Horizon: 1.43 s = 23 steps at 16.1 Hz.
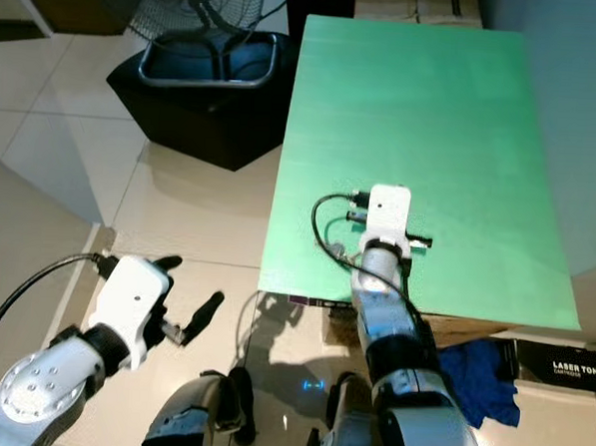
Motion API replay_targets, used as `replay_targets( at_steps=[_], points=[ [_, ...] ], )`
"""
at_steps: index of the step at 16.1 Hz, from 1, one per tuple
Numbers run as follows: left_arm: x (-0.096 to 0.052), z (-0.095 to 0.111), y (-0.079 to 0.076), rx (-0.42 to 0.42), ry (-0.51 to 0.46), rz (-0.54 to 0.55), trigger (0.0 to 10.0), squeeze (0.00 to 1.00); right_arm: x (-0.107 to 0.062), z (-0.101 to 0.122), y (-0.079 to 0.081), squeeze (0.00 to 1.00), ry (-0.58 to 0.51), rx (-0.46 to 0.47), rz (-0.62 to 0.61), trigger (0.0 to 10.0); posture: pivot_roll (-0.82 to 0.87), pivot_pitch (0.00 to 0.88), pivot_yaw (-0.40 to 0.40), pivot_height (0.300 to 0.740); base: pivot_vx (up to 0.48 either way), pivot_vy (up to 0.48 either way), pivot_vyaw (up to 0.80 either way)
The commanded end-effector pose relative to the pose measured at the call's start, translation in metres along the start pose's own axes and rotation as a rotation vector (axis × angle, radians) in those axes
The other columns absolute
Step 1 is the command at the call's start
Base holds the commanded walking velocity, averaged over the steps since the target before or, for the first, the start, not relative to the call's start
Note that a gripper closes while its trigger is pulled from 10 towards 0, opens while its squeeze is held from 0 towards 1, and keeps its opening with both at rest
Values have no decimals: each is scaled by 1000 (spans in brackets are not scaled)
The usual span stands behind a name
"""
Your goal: Hang keys on a hook
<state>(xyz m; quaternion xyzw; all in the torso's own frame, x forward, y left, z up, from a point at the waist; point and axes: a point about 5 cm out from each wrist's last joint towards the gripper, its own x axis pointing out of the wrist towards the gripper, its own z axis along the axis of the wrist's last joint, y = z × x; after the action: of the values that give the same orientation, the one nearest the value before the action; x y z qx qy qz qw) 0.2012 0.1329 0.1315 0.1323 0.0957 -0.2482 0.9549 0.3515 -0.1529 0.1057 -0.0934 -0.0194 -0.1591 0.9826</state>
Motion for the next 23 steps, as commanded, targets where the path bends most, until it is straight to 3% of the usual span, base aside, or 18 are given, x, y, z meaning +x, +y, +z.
replay_targets(
  at_steps=[1,2,11,12,13,17,23],
  points=[
    [-1,-7,-1,0,27,2,10000,0,-3,-14,-3,816,80,-2,-15,10000,8,266,91,713,0,0,0],
    [-1,-7,-1,0,25,1,10000,0,-3,-17,-6,1000,93,-2,-24,10000,10,267,92,713,0,0,0],
    [-13,-9,1,8,42,9,10000,0,4,-21,-12,1000,121,-31,-8,10000,51,289,105,713,0,0,0],
    [-13,-8,1,9,44,9,10000,0,8,-22,-16,961,135,-53,-4,10000,55,289,104,713,0,0,0],
    [-13,-8,1,9,46,9,10000,0,10,-22,-19,0,142,-60,-6,10000,56,289,103,713,0,0,0],
    [-17,-8,1,11,53,11,10000,0,17,-20,-23,0,158,-82,2,10000,72,290,105,713,0,0,0],
    [-30,-9,0,13,76,23,10000,0,12,-31,-21,0,210,-97,35,10000,109,306,109,713,0,0,0]
  ],
)
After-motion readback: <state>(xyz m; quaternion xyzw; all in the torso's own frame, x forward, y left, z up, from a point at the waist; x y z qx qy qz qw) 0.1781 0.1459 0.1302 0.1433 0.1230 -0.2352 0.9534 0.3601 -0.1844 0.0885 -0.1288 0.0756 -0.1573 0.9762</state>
